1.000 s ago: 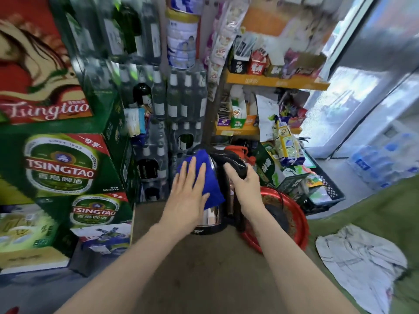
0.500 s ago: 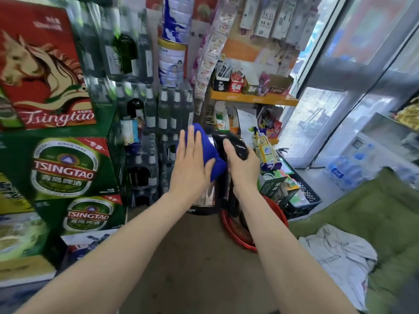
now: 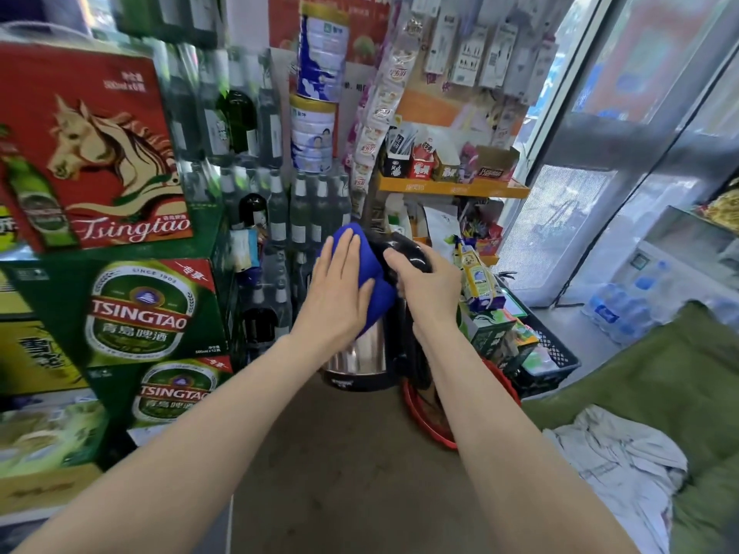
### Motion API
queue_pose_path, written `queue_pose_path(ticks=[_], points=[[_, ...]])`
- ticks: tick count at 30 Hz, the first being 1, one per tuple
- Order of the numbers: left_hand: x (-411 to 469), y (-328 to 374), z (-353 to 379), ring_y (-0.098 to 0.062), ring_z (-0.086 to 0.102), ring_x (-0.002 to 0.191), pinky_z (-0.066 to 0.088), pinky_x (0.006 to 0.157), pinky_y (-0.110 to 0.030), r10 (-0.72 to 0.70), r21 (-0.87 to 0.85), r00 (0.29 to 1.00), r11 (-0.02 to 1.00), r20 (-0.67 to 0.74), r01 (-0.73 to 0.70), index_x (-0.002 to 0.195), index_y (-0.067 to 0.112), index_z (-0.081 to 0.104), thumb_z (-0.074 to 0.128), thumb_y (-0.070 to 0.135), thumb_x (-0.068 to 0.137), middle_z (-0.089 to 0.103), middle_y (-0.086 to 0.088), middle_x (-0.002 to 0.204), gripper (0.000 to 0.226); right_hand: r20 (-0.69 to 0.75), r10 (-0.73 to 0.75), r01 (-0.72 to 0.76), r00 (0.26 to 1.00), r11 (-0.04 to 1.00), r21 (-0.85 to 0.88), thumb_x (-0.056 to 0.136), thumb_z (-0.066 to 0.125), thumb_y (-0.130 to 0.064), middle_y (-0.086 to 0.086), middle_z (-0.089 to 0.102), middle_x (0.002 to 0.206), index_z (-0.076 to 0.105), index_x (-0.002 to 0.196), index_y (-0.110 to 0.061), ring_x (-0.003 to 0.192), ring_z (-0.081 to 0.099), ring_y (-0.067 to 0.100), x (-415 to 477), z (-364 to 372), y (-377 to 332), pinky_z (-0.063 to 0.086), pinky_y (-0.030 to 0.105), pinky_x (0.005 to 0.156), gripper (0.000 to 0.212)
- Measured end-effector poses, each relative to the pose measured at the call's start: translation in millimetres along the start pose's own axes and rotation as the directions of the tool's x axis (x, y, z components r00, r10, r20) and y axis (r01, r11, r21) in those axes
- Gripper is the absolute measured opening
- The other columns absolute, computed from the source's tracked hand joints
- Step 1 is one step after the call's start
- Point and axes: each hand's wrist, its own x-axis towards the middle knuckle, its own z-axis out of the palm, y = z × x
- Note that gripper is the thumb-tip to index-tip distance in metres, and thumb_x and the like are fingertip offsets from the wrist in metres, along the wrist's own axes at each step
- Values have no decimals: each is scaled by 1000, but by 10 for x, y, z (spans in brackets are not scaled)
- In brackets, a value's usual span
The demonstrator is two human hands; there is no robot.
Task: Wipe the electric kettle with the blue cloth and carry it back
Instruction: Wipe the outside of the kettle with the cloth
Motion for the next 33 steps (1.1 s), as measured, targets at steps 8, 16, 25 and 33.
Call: queue_pose_path(ticks=[8, 16, 25, 33], points=[[-439, 28, 342, -24, -17, 151, 3, 125, -44, -25, 18, 1000, 1000, 11, 25, 155, 11, -5, 34, 32, 101, -10, -3, 164, 69, 67, -65, 73, 996, 989, -130, 85, 76, -36, -30, 61, 95, 68, 110, -33, 99, 63, 4, -77, -25, 77, 52, 31, 95, 26], [-59, 76, 139, -22, -6, 153, 7, 125, -42, -162, -188, 981, 972, -104, 141, 156, 13, 6, 32, 32, 102, 2, -3, 167, 64, 20, -133, 134, 991, 990, -54, 83, 79, -34, -19, 72, 106, 74, 113, -29, 104, 66, -1, -188, -26, 62, 54, 26, 95, 30], [-360, 19, 425, -30, -10, 152, 11, 123, -53, 39, 172, 998, 985, -57, -29, 156, 9, 0, 36, 35, 99, -3, -8, 166, 72, -29, -117, 117, 993, 993, 18, 85, 78, -30, -22, 69, 103, 72, 115, -28, 99, 63, -7, -201, -13, 105, 52, 15, 87, 31], [-347, 178, 448, -35, -4, 152, 12, 121, -58, 46, 282, 998, 959, -53, -30, 157, 9, 5, 37, 33, 96, 3, -9, 166, 72, -127, 77, -50, 989, 979, 198, 71, 80, -45, -9, 76, 107, 77, 105, -34, 103, 71, 16, -13, 11, 68, 61, 45, 87, 36]])
